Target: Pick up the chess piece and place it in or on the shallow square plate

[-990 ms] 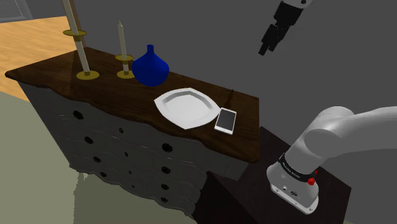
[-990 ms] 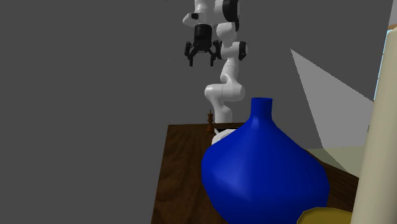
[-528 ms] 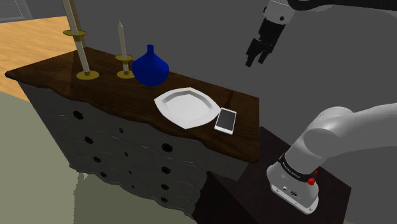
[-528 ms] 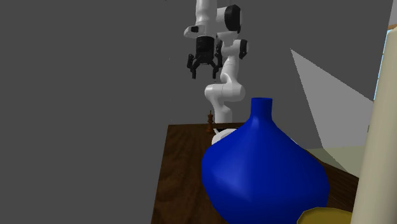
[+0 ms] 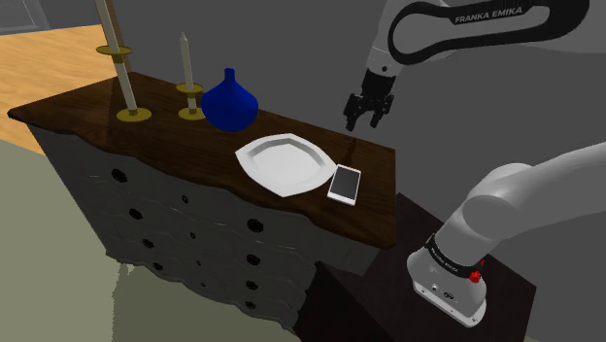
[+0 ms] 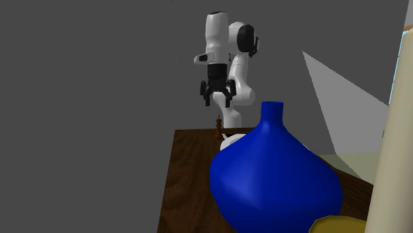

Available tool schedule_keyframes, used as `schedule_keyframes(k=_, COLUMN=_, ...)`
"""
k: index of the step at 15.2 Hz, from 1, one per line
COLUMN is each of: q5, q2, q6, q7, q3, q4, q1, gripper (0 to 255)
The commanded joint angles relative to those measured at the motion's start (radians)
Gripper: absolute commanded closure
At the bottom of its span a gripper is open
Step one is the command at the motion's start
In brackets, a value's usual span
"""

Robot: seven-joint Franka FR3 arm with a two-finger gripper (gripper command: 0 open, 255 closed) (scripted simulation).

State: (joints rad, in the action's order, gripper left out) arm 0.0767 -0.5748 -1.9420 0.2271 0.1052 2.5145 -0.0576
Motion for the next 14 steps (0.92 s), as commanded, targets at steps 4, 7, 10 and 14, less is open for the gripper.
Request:
schedule_keyframes(k=4, q5=0.018, q2=0.066, q6=-0.1, q7=0.053, q3=0.024, q4=0.049, q1=-0.002, gripper=0)
schedule_keyframes(k=7, q5=0.021, q2=0.082, q6=-0.145, q7=0.053, q3=0.027, q4=0.079, q1=-0.001, gripper=0)
schedule_keyframes(k=10, q5=0.022, q2=0.091, q6=-0.17, q7=0.053, q3=0.029, q4=0.094, q1=-0.001, gripper=0)
schedule_keyframes(k=14, q5=0.022, q2=0.091, q6=-0.17, q7=0.053, q3=0.029, q4=0.094, q1=-0.001, gripper=0)
